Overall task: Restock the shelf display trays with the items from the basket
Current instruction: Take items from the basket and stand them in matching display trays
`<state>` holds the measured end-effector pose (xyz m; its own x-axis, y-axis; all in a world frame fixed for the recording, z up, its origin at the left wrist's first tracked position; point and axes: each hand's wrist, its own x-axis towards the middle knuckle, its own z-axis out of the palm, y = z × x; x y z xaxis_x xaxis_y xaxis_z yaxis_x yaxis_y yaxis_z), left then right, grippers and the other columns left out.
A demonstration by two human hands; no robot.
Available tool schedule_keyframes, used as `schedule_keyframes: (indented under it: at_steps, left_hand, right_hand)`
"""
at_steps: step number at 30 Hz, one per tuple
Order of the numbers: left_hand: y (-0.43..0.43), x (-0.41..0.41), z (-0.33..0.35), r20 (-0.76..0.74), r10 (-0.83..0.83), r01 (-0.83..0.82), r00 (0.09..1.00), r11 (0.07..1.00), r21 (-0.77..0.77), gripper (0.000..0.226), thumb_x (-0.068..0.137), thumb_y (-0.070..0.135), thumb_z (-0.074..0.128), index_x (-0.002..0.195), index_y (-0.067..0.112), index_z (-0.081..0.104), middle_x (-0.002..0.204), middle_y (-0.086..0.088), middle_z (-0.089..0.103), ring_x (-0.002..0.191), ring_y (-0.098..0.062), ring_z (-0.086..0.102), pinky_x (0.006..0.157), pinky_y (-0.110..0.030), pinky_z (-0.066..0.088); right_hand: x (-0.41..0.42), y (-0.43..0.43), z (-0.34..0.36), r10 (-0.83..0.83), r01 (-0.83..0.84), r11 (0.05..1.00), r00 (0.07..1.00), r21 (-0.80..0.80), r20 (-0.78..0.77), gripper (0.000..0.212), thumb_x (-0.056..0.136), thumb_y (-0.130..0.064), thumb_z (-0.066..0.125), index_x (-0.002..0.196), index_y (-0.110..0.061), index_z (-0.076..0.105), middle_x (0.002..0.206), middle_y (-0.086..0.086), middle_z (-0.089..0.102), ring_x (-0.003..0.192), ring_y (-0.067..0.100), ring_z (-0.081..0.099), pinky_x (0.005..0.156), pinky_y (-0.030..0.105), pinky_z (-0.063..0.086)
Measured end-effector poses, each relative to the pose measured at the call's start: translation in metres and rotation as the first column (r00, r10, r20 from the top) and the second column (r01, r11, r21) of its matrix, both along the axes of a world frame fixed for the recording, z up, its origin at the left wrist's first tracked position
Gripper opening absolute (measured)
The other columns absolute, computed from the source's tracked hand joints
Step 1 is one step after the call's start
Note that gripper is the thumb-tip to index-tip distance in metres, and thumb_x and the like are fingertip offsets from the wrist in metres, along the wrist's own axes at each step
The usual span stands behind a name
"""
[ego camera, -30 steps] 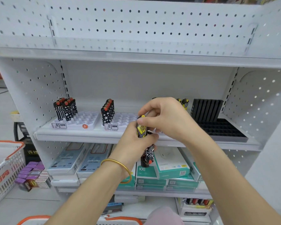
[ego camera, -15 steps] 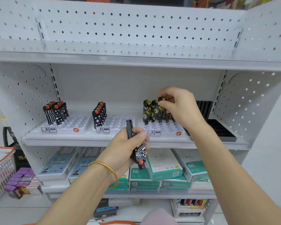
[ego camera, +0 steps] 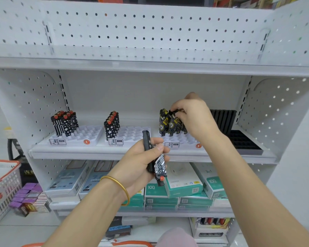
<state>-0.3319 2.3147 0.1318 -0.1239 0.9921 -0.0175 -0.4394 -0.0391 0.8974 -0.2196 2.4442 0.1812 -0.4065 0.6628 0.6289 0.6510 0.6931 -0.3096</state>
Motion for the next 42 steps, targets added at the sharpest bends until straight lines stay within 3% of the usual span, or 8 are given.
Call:
schedule_keyframes:
  at_steps: [9, 12, 17, 21, 28, 34, 38, 42]
  left_hand:
    - [0.000, 0.000, 0.005, 0.134, 0.019, -0.018, 0.991, 1.000, -0.009, 0.014, 0.092, 0.008, 0.050, 0.101, 0.008, 0.060, 0.073, -0.008, 0.066, 0.063, -0.017, 0.060, 0.063, -0.029, 0.043]
    - [0.000, 0.002, 0.006, 0.139, 0.068, -0.067, 0.988, 0.998, -0.009, 0.011, 0.092, 0.009, 0.050, 0.097, 0.007, 0.060, 0.070, -0.006, 0.063, 0.062, -0.015, 0.059, 0.060, -0.027, 0.045]
    - [0.003, 0.002, 0.010, 0.186, 0.207, -0.214, 0.961, 0.977, 0.015, 0.005, 0.094, 0.013, 0.050, 0.094, 0.011, 0.054, 0.070, -0.004, 0.059, 0.055, -0.011, 0.059, 0.044, -0.019, 0.043]
    - [0.002, 0.001, 0.014, 0.266, 0.306, -0.330, 0.914, 0.943, 0.052, 0.008, 0.097, 0.015, 0.046, 0.092, 0.010, 0.051, 0.073, -0.005, 0.055, 0.065, -0.014, 0.053, 0.058, -0.025, 0.047]
    - [-0.011, -0.014, 0.014, 0.199, 0.412, -0.429, 0.889, 0.902, 0.047, 0.009, 0.098, 0.020, 0.046, 0.096, 0.012, 0.051, 0.080, -0.005, 0.056, 0.067, -0.013, 0.055, 0.056, -0.024, 0.052]
    - [-0.024, -0.040, 0.010, 0.039, 0.429, -0.430, 0.902, 0.903, -0.007, 0.007, 0.098, 0.024, 0.048, 0.096, 0.020, 0.052, 0.082, -0.001, 0.058, 0.068, -0.010, 0.052, 0.066, -0.026, 0.042]
    - [-0.034, -0.055, 0.005, 0.099, 0.432, -0.427, 0.897, 0.902, -0.063, 0.008, 0.098, 0.019, 0.047, 0.092, 0.019, 0.052, 0.077, -0.004, 0.060, 0.062, -0.012, 0.050, 0.061, -0.026, 0.040]
    - [-0.046, -0.077, 0.001, 0.168, 0.495, -0.490, 0.852, 0.869, -0.075, 0.012, 0.097, 0.004, 0.044, 0.101, 0.012, 0.051, 0.077, -0.010, 0.057, 0.059, -0.014, 0.047, 0.056, -0.026, 0.038]
  right_hand:
    - [-0.006, -0.006, -0.018, -0.202, 0.173, 0.975, 0.950, 0.138, 0.239, 0.048, 0.084, 0.004, 0.051, 0.120, -0.027, 0.059, 0.106, 0.005, 0.051, 0.098, 0.030, 0.051, 0.061, 0.031, 0.038]
    - [-0.002, -0.014, -0.020, -0.172, 0.155, 0.980, 0.975, 0.124, 0.141, 0.053, 0.085, 0.002, 0.049, 0.128, -0.029, 0.052, 0.106, 0.006, 0.052, 0.101, 0.031, 0.051, 0.067, 0.034, 0.043]
    - [0.008, -0.057, -0.012, 0.113, -0.165, 0.964, 0.964, -0.207, -0.241, 0.019, 0.089, -0.031, 0.058, 0.077, -0.017, 0.065, 0.075, 0.001, 0.065, 0.072, 0.019, 0.060, 0.072, 0.036, 0.050]
    - [-0.002, -0.084, -0.012, 0.225, -0.240, 0.866, 0.970, -0.438, -0.086, 0.034, 0.073, -0.050, 0.068, 0.061, -0.020, 0.058, 0.061, -0.004, 0.060, 0.061, 0.012, 0.056, 0.064, 0.031, 0.048]
    - [-0.024, -0.085, -0.014, 0.296, -0.303, 0.805, 0.950, -0.511, -0.097, 0.023, 0.076, -0.031, 0.074, 0.075, -0.011, 0.063, 0.072, 0.006, 0.067, 0.062, 0.011, 0.056, 0.061, 0.027, 0.046]
    - [-0.045, -0.080, -0.013, 0.219, -0.529, 0.632, 0.823, -0.566, -0.525, 0.010, 0.083, -0.005, 0.067, 0.086, -0.007, 0.057, 0.076, 0.012, 0.063, 0.056, 0.009, 0.064, 0.047, 0.022, 0.049]
    - [-0.073, -0.087, -0.003, 0.272, -0.603, 0.643, 0.756, -0.472, -0.595, 0.017, 0.083, 0.005, 0.063, 0.096, -0.007, 0.062, 0.078, 0.007, 0.060, 0.047, -0.002, 0.055, 0.041, 0.010, 0.040]
    - [-0.125, -0.087, 0.013, 0.387, -0.595, 0.721, 0.770, -0.355, -0.506, 0.023, 0.078, 0.002, 0.068, 0.093, -0.014, 0.064, 0.074, -0.007, 0.058, 0.064, 0.005, 0.055, 0.060, 0.017, 0.047]
